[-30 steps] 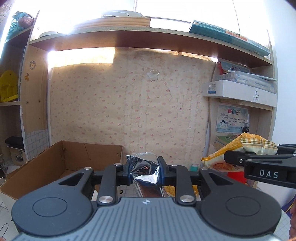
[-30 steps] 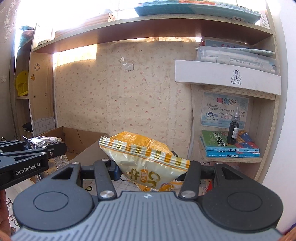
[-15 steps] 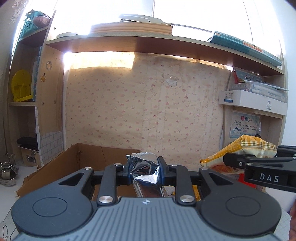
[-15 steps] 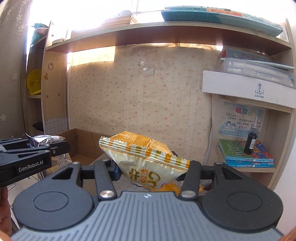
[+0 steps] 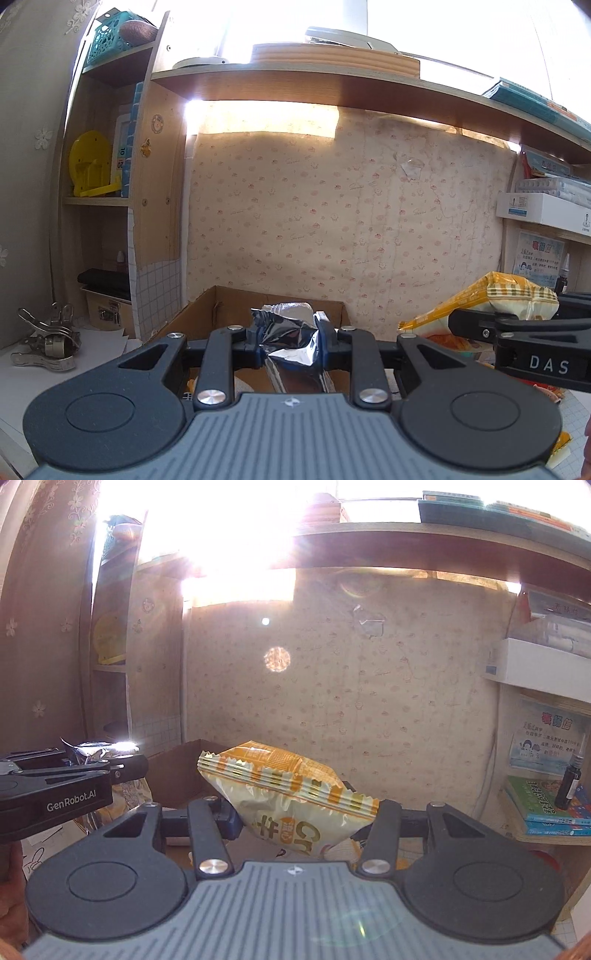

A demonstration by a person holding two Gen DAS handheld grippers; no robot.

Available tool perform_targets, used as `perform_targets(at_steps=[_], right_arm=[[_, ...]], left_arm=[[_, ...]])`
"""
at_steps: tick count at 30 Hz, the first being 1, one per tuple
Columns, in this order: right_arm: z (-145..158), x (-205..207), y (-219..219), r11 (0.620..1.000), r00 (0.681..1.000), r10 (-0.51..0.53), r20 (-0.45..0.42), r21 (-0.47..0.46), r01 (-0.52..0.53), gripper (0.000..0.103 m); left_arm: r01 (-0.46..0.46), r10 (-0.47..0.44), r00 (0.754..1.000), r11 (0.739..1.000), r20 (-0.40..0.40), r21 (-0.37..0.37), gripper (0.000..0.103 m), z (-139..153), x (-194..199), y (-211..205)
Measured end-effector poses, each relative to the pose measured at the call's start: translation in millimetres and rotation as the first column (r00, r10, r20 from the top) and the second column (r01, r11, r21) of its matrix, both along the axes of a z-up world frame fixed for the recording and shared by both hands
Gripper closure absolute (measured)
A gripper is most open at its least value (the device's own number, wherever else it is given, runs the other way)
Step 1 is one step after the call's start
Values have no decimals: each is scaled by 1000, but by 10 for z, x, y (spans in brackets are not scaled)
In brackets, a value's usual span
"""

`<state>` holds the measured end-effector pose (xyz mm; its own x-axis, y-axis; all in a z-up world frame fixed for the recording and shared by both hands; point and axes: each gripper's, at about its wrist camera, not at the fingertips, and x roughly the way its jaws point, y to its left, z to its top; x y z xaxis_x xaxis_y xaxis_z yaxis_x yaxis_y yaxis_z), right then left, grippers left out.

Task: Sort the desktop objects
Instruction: 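Carry both held bags over the cardboard box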

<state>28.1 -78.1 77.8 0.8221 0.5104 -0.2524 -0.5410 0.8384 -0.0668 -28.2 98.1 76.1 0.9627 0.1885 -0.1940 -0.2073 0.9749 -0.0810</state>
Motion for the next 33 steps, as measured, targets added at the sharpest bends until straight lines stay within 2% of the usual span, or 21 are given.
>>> perform_targets(at_steps=[14,22,33], right_arm=[[-89,153,649,994,994,101,-33,-29,-102,53],[-99,292,924,989,990,136,-43,-59,-138,58],[-63,528,1189,980,978,196,-73,-18,-198,62]], left_arm=[[-53,52,997,999,-54,-15,77,-125,215,453],[-69,65,994,997,-89,-35,77,-243,354,638],[-81,76,992,996,-101,-48,77,-264,478,770]])
